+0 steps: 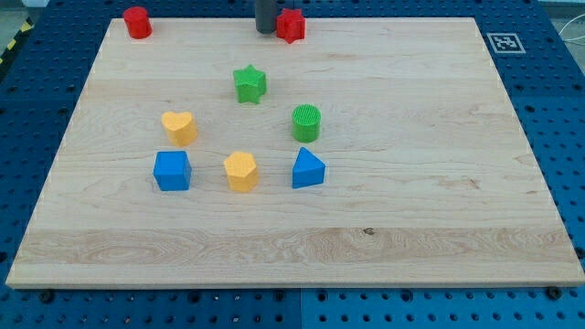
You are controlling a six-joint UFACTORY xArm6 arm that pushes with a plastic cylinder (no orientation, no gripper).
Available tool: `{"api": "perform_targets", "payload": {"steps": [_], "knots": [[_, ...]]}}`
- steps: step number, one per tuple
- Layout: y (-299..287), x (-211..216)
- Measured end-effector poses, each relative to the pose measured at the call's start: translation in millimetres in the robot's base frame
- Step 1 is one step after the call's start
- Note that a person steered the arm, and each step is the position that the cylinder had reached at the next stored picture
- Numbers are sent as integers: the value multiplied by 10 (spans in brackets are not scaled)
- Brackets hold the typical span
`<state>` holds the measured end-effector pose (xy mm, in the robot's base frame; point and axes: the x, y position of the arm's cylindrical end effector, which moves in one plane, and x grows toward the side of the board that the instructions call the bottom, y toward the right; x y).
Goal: Push the blue cube towards the center of the board
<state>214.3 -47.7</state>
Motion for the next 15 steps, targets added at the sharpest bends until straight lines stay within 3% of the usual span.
{"api": "perform_targets", "payload": {"steps": [2, 5, 7, 8, 13, 15], "knots": [[-1040, 529], [-1971, 2048], [-1905, 2951], [-1597, 3208], [-971, 2826], [-393, 2588]]}}
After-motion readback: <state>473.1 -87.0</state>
